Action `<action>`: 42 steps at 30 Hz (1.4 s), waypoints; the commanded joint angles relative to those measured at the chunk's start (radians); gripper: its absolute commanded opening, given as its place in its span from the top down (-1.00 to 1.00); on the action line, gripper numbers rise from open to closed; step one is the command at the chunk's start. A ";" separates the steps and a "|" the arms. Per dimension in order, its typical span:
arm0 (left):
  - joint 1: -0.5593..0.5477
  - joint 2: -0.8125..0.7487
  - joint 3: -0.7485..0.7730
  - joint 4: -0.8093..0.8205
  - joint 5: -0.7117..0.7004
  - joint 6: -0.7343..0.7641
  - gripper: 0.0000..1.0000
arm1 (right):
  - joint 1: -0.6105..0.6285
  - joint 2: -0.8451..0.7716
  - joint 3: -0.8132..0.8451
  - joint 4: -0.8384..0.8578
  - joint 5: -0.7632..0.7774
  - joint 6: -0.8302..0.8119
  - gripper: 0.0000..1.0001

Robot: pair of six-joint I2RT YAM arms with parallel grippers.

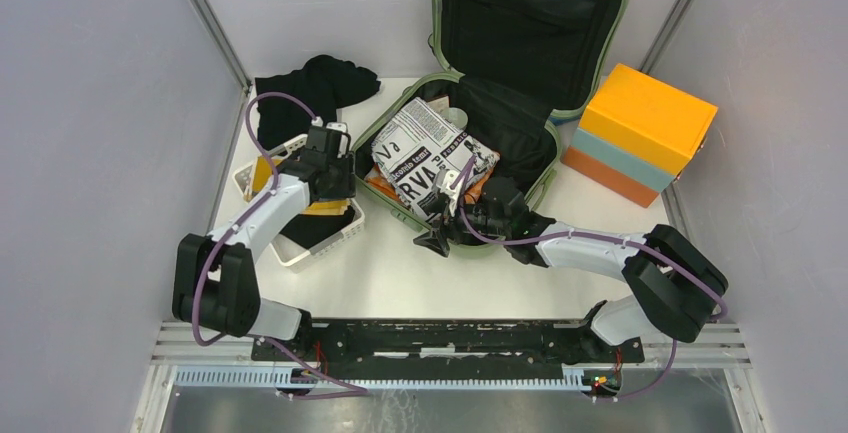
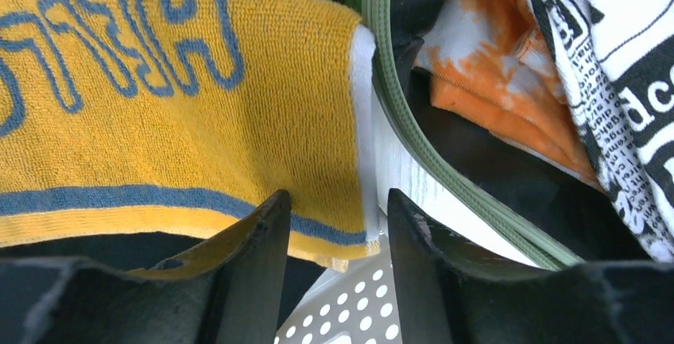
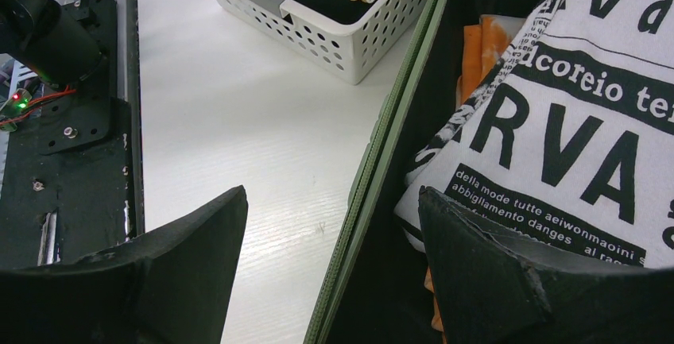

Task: Open, take out, and arrange the luggage
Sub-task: Adjust the clothes in the bin.

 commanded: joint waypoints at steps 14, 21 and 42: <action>-0.004 0.020 0.092 -0.032 -0.036 0.067 0.37 | -0.009 -0.008 0.005 0.056 -0.006 -0.006 -0.69; -0.004 0.004 0.081 -0.061 -0.018 0.098 0.40 | -0.009 -0.006 0.003 0.057 -0.006 -0.004 -0.69; -0.004 -0.002 0.092 -0.179 -0.033 0.249 0.92 | -0.010 0.001 0.001 0.067 -0.011 0.001 -0.69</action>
